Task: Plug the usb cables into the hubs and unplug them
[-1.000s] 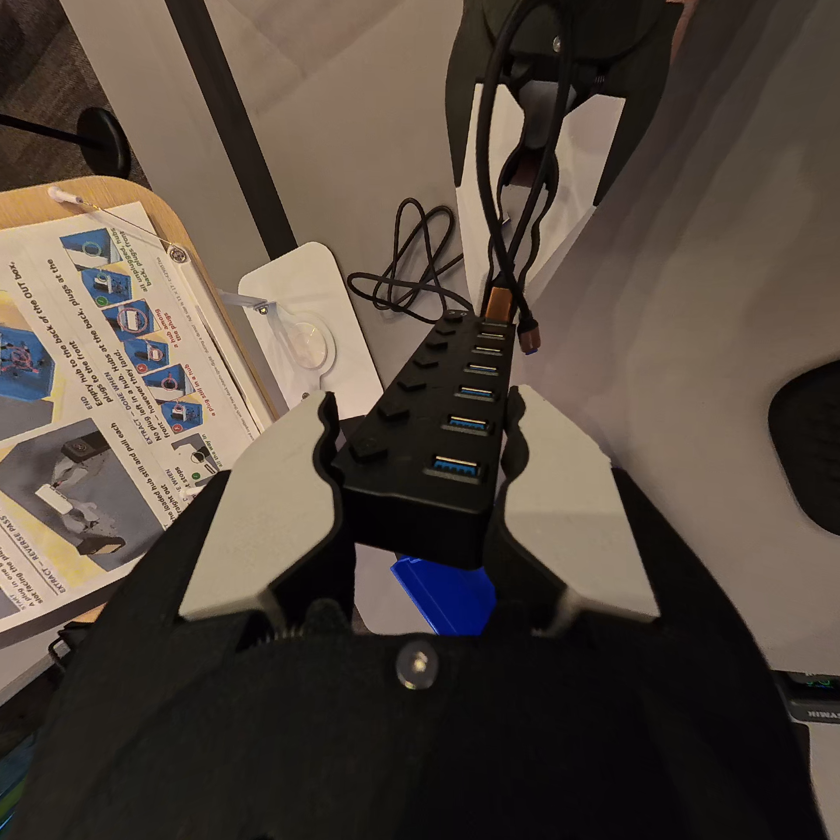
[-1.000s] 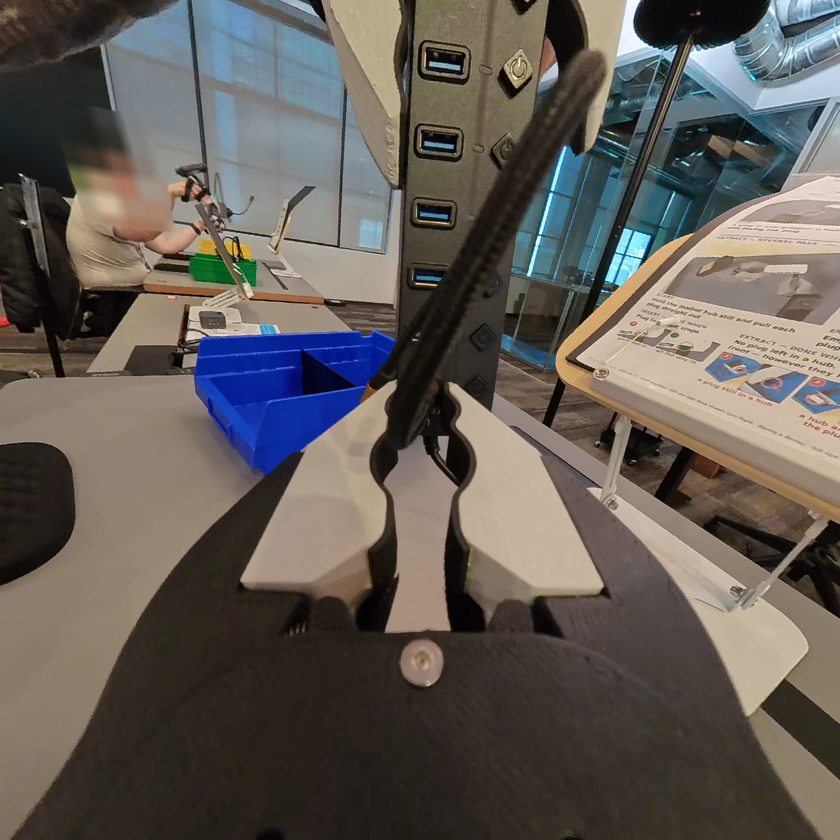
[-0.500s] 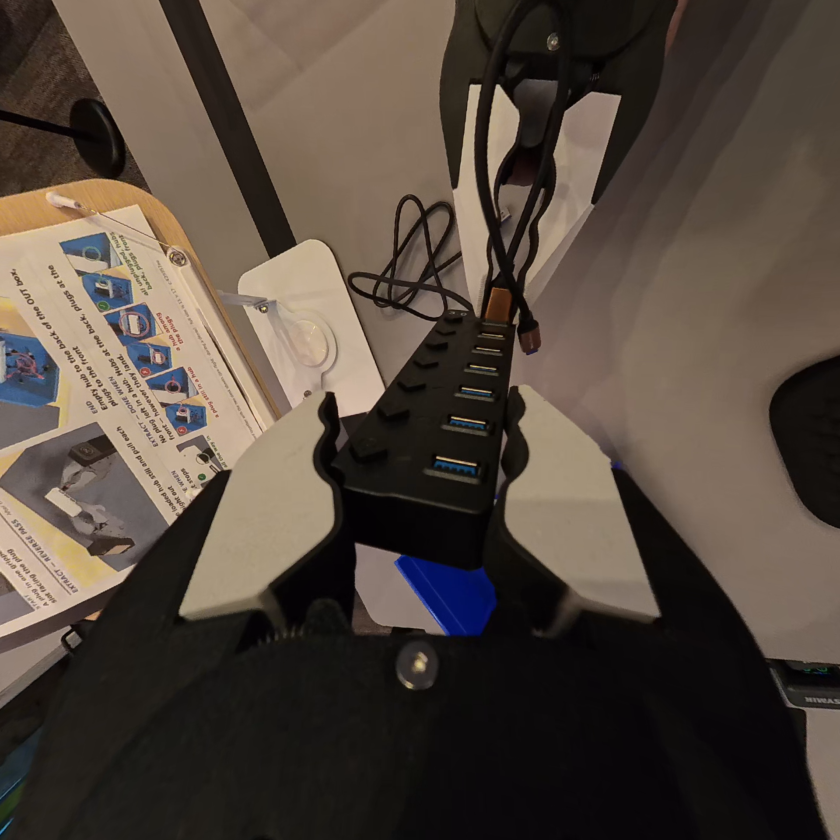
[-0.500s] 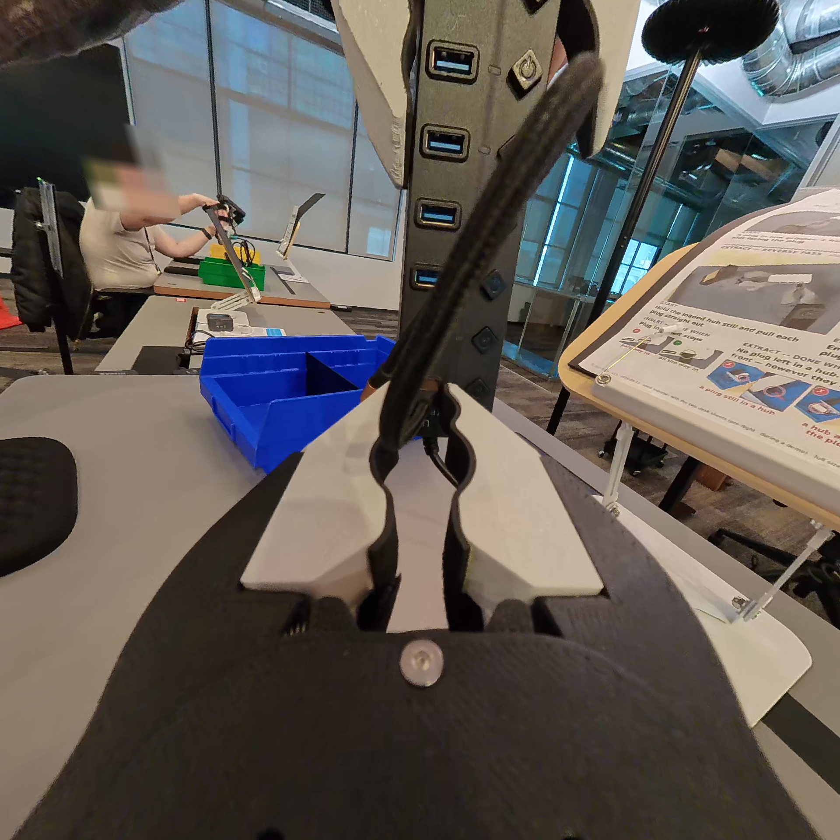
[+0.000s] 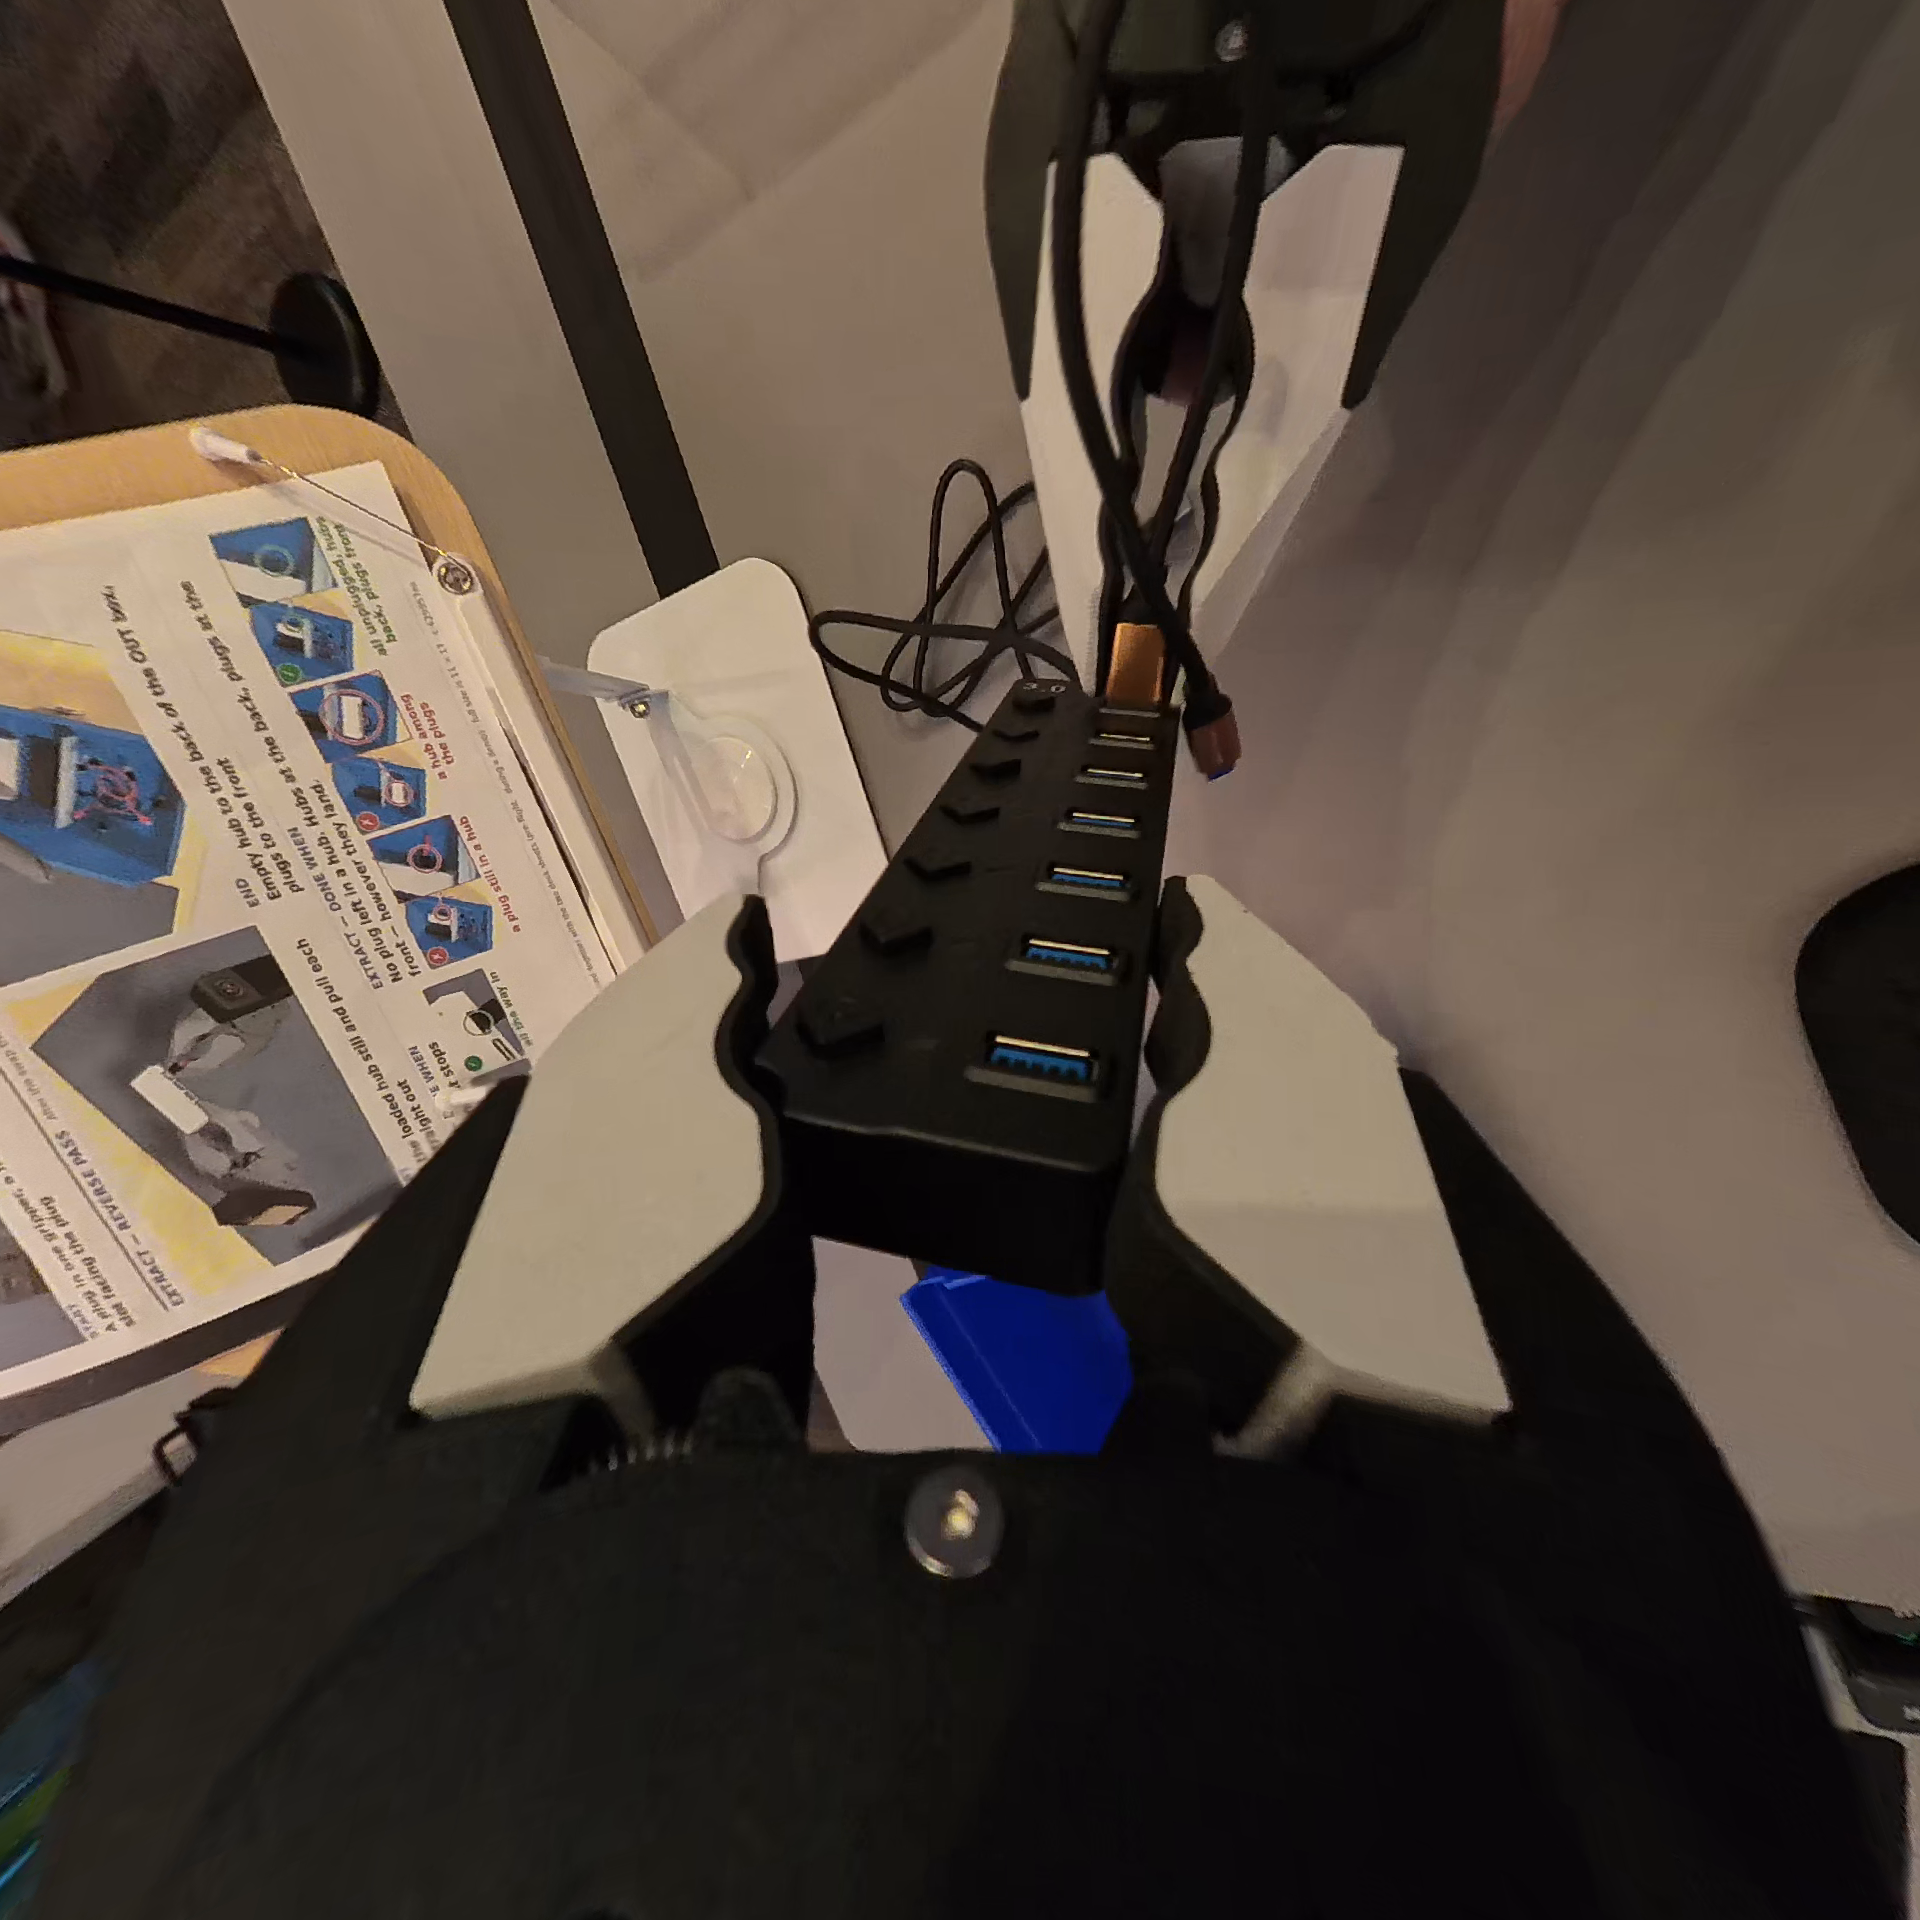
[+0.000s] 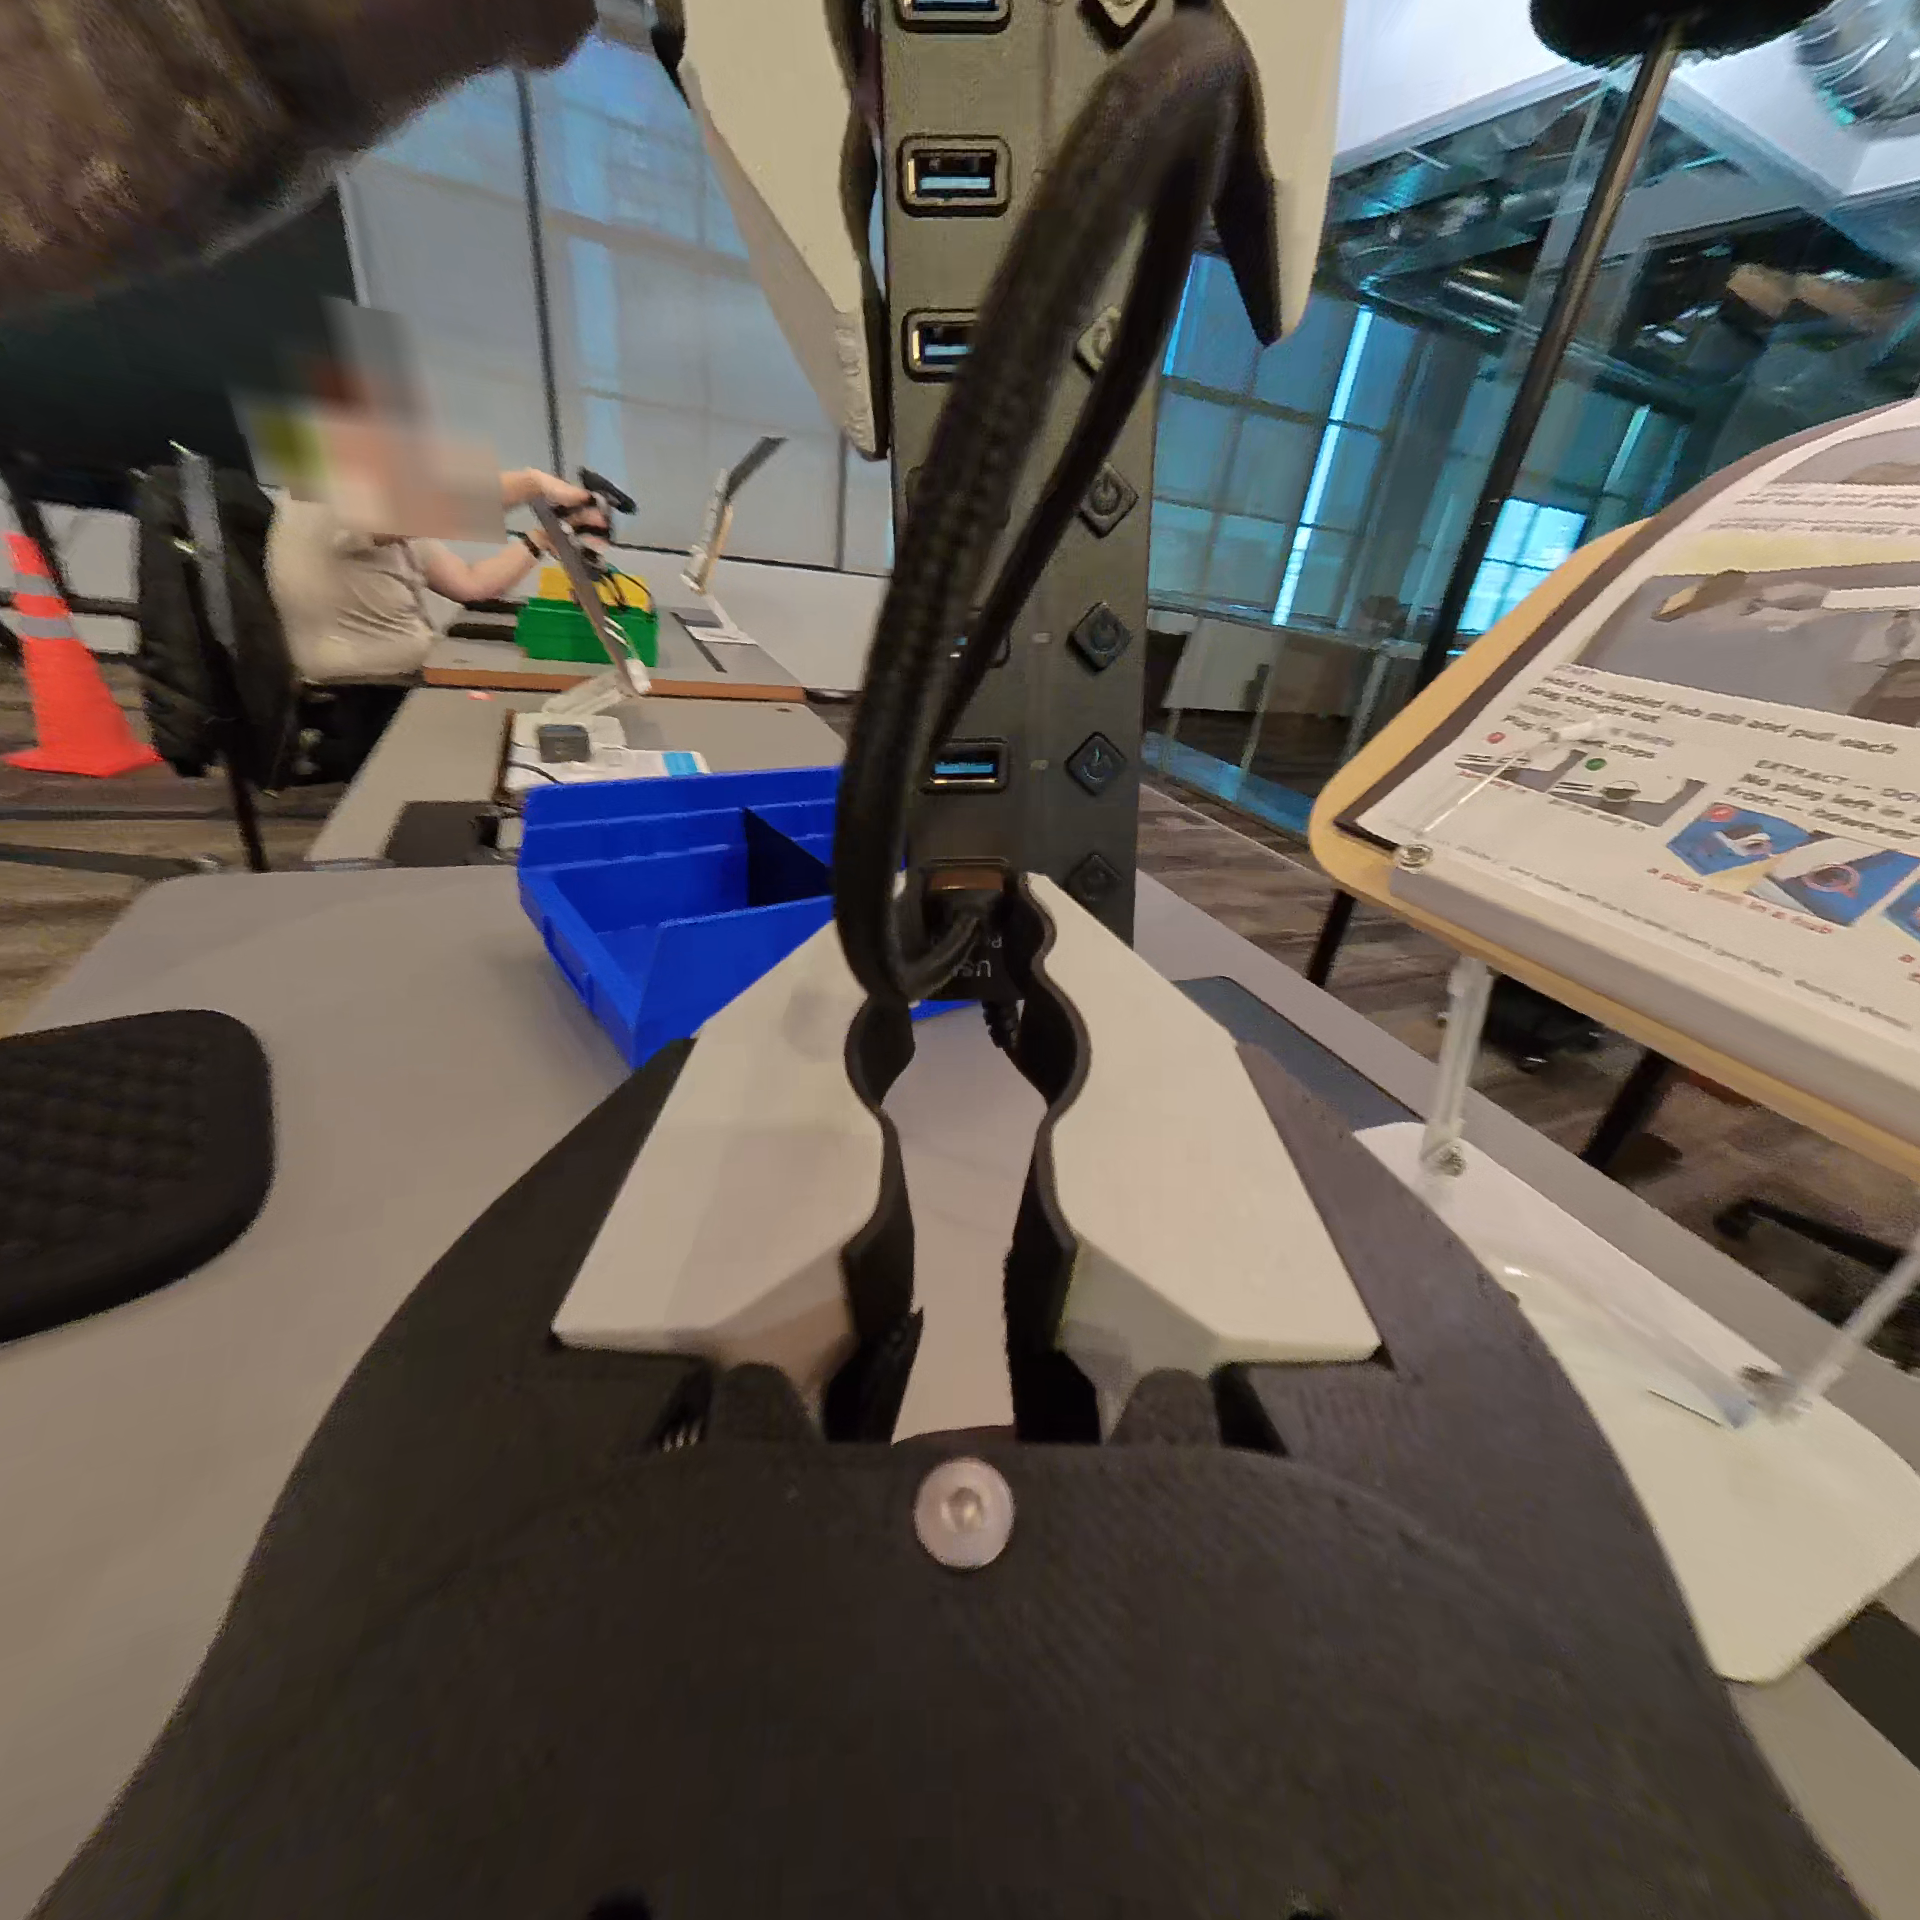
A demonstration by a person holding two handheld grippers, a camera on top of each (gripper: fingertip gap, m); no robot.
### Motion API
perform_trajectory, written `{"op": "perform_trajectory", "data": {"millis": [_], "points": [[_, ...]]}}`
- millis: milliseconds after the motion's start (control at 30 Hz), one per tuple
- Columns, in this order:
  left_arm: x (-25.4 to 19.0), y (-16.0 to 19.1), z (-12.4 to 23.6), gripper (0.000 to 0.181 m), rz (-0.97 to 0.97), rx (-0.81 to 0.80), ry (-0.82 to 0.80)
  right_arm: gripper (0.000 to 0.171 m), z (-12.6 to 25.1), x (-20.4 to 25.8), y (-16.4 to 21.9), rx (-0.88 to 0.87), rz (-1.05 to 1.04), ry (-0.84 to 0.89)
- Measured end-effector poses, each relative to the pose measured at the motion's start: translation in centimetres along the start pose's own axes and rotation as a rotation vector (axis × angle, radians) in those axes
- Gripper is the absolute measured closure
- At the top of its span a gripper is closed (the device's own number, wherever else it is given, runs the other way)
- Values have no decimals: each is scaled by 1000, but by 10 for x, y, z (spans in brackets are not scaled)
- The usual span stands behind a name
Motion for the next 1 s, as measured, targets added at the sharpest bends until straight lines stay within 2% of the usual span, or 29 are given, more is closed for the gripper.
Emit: {"op": "perform_trajectory", "data": {"millis": [233,467,700,1000], "points": [[-4,-9,4,110,-51,31,-31,160,4,-3,-2,-48,-94,-120],[8,1,0,110,11,7,-20,160,5,-9,-4,-26,31,55],[13,3,-5,110,27,15,-14,159,6,-14,-2,-2,60,96],[8,-8,-3,110,-61,76,-28,160,9,-14,-1,-47,-28,-57]]}}
Point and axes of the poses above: each gripper's, where its closed fingertips meet, z back along the fingers, y out of its underside, x = y × z across the jaws, the point moved 3 cm from there along z, back along the fingers, and after that the axes turned 2 degrees about -x, right-handed, at the moved point
